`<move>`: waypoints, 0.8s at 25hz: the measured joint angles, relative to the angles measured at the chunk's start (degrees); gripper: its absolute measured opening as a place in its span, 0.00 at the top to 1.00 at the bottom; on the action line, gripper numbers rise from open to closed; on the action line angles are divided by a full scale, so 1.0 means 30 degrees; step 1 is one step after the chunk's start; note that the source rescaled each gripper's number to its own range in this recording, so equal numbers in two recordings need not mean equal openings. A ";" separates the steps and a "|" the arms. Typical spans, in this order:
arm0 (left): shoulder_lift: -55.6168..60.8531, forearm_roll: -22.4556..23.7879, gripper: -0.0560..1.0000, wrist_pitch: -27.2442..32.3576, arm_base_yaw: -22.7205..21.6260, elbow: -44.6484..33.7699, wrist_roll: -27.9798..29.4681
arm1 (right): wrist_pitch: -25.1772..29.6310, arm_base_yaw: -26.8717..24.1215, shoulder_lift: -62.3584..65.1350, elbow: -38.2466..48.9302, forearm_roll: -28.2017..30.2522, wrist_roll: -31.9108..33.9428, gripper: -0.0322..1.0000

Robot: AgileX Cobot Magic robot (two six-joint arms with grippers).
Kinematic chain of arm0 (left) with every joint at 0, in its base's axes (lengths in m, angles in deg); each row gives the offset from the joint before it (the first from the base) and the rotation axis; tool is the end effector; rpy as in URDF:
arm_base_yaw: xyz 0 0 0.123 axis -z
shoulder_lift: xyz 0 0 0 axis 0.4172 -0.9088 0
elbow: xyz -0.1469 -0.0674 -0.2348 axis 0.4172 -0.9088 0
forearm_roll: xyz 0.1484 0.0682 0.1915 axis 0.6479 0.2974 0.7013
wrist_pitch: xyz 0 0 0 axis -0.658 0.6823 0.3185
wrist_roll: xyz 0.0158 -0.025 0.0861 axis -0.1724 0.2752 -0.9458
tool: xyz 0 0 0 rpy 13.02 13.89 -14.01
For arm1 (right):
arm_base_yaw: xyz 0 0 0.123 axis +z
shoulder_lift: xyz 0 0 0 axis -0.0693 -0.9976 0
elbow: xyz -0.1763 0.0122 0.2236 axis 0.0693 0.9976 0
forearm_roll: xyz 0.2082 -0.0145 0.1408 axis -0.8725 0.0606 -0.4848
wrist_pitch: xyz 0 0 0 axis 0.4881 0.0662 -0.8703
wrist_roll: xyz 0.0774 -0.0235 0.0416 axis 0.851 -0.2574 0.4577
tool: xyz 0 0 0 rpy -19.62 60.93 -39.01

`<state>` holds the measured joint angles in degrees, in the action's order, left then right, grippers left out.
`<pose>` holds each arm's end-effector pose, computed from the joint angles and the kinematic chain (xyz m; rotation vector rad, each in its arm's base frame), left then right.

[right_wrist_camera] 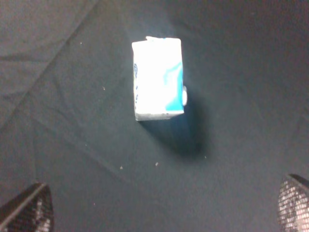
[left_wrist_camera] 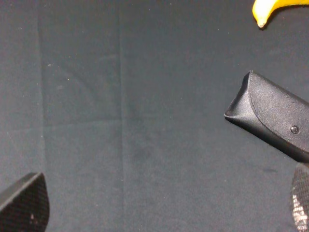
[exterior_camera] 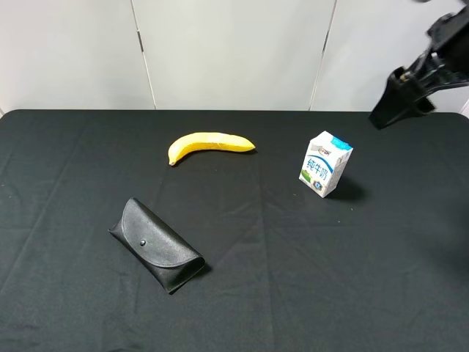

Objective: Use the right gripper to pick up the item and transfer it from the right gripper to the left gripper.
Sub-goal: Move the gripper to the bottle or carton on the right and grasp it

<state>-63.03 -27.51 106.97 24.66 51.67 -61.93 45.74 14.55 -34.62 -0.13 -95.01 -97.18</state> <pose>-0.0042 -0.0013 0.2738 0.0544 2.0530 0.0121 0.2678 0.0645 0.3257 -0.8271 2.5077 0.1324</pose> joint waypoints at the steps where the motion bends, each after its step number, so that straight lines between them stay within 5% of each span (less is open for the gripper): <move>1: 0.0000 0.0000 0.00 -0.0016 0.0000 0.0000 0.0000 | -0.0056 0.0000 -0.0401 -0.0134 -0.0131 -0.0178 0.00; 20: 0.0000 0.0000 0.00 -0.0016 0.0000 0.0000 0.0000 | -0.2510 0.0000 -0.5314 -0.0243 -0.1090 -0.1369 0.00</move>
<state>-63.03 -27.51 106.93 24.66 51.67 -61.93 38.21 14.55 -50.56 -0.86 -98.28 -101.29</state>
